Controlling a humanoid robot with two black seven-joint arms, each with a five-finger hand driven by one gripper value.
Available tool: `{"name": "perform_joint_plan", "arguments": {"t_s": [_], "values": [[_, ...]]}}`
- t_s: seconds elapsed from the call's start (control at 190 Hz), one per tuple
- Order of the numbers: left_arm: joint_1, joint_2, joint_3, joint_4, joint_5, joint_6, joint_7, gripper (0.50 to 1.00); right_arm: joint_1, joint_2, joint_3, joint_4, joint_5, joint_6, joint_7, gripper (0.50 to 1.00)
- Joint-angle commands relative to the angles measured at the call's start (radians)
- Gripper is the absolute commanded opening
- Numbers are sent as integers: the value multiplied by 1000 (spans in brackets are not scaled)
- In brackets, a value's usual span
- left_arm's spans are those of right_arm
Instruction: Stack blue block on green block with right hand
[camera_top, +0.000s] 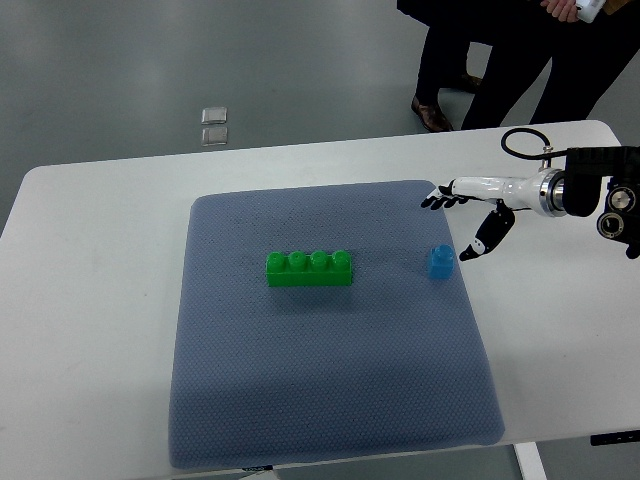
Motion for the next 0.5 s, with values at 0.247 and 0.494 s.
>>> {"name": "perform_joint_plan", "arguments": {"t_s": [0.247,0.494], "values": [[1,0,0,0,0,0,0,1000,-30,7,-11,-1,5,-10,-19,838],[-1,0,0,0,0,0,0,1000,-44,26,-11,-12,11,-20,-31,827]]}}
